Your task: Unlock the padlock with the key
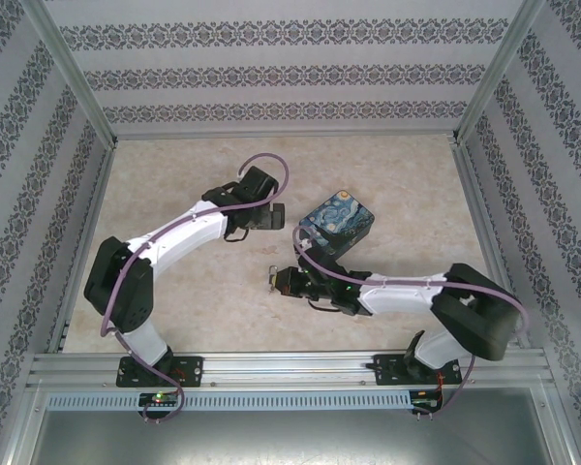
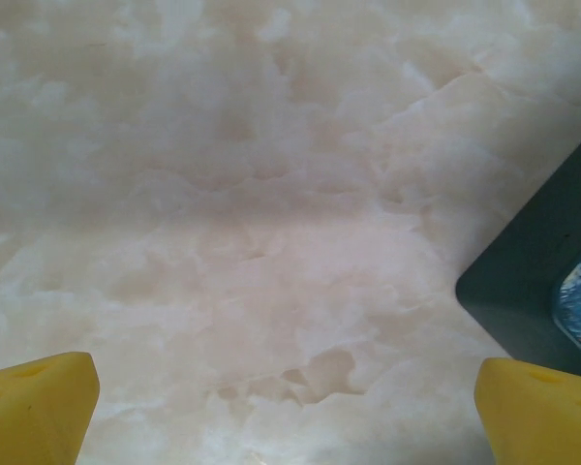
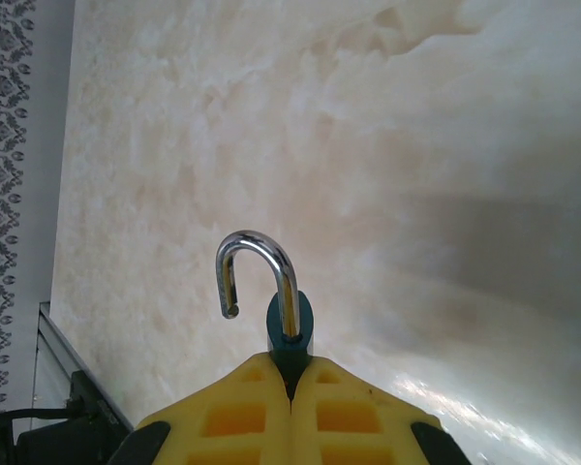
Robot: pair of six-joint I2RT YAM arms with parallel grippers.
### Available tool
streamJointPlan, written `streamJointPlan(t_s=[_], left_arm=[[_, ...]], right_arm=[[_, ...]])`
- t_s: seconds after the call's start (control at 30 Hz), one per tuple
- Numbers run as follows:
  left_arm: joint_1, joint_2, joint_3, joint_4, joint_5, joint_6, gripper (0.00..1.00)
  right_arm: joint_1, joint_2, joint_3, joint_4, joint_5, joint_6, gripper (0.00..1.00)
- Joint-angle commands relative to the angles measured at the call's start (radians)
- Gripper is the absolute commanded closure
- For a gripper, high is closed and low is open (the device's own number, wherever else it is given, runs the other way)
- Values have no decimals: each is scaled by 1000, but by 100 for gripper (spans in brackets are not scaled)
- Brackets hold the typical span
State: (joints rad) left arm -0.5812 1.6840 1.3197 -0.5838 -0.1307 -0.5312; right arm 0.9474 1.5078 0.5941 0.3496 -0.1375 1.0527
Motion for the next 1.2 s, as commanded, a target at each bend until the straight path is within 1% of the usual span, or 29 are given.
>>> streamJointPlan(t_s=[0.0,0.1,0.17,0.23,0.27,0.33,0.5,0.57,0.63,0.73,0.77,0.8,0.93,1.0,1.1,1.17], left_arm=[[10,-45,-22,4,6,-10,0],[13,-56,-41,7,5,-13,0],[14,-65,-53,9,5,-16,0],[16,-73,-64,11,3,-18,0],[19,-80,-72,15,3,-19,0],[24,-90,-81,15,3,-19,0],[45,-111,-92,9,6,-12,1],[58,-118,-100,7,6,-10,0],[75,-132,-111,7,7,-10,0],[101,-158,-131,9,5,-10,1],[109,-167,-137,10,6,-7,0],[119,-174,-141,8,6,-4,1],[145,-187,-136,-11,-9,17,1],[159,-192,-134,-20,-27,28,1],[187,-196,-132,-35,-19,40,1],[198,-207,-145,-32,-13,39,1]], right_arm=[[2,69,43,59,17,18,100],[-7,117,50,78,4,24,100],[-16,130,42,85,3,27,98],[-27,127,25,91,1,30,94],[-34,117,14,91,0,29,90],[-46,88,-6,86,1,28,81],[-79,-36,-48,26,3,3,41],[-99,-83,-58,0,-4,-10,28],[-122,-138,-63,-31,-11,-23,21],[-158,-224,-55,-94,-26,-46,6],[-171,-252,-46,-124,-26,-56,3],[-185,-281,-37,-156,-28,-70,2],[-250,-377,0,-294,-11,-127,2],[-303,-428,3,-349,-4,-141,2],[-396,-492,-6,-386,-45,-157,2],[-432,-515,-13,-389,-75,-156,2]])
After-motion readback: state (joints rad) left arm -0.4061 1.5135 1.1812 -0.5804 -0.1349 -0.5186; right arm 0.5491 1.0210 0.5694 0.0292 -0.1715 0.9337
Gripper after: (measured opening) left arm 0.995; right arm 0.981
